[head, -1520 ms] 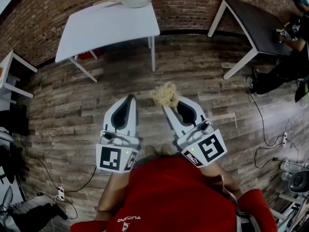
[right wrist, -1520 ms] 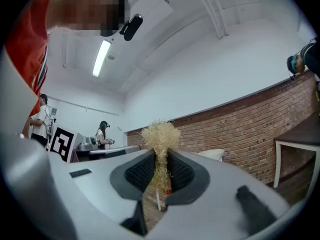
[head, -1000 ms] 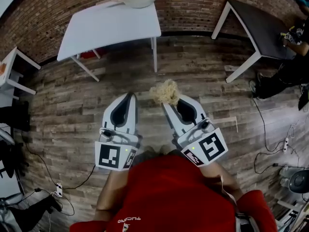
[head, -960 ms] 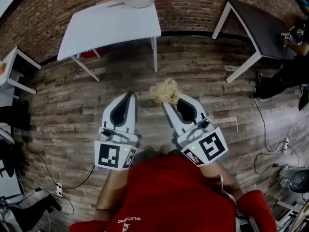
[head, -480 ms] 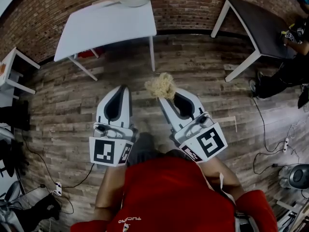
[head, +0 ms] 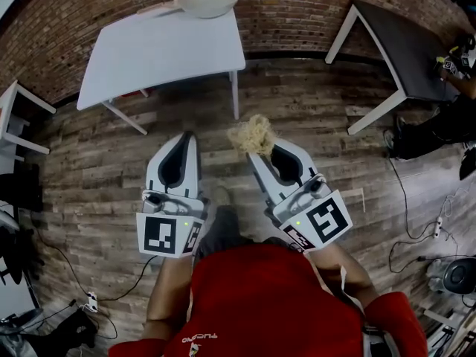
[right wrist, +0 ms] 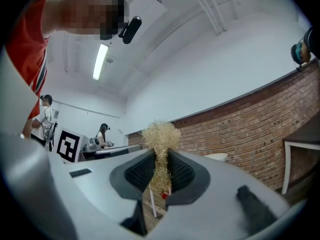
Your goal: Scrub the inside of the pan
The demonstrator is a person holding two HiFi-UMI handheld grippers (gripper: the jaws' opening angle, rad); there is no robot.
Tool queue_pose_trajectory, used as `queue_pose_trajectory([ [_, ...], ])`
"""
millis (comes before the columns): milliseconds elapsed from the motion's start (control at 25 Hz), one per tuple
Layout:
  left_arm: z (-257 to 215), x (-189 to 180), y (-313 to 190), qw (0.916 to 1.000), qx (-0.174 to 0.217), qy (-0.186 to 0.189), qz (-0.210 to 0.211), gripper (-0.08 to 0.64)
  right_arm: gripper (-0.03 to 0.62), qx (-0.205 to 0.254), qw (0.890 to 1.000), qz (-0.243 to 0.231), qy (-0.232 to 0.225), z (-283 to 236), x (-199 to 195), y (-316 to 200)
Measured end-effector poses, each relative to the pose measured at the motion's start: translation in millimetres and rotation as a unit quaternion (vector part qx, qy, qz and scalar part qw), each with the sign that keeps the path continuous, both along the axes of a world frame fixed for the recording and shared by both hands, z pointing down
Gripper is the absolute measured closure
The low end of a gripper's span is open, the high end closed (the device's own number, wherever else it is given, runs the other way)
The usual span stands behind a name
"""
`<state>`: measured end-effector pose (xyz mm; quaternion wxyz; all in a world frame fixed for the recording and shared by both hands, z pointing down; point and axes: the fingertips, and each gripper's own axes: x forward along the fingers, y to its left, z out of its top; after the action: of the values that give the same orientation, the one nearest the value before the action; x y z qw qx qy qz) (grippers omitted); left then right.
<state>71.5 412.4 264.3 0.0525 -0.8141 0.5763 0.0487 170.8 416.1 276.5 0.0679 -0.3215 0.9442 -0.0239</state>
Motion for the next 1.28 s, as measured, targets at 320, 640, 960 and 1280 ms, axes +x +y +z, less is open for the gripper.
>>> queue_pose_trajectory([
  [320, -6.7, -64.3, -93.3, 0.9999, 0.006, 0.001, 0.011, 0.546, 0.517, -0.003, 1.0, 0.019, 0.001, -4.2, -56.6, -89.3],
  [640, -10.8, -119.8, -173.3, 0.9993, 0.014, 0.013, 0.031, 0.546, 0.517, 0.003, 0.999, 0.042, 0.012, -14.3, -112.1, -167.8],
  [960, -6.4, -141.6, -229.7, 0.9985, 0.008, 0.027, 0.047, 0.546, 0.517, 0.006, 0.998, 0.061, 0.022, -17.2, -132.9, -221.4],
  [1280, 0.5, -148.2, -285.3, 0.9986, 0.004, 0.028, 0.046, 0.546, 0.517, 0.006, 0.998, 0.058, 0.024, -7.5, -141.9, -277.7],
])
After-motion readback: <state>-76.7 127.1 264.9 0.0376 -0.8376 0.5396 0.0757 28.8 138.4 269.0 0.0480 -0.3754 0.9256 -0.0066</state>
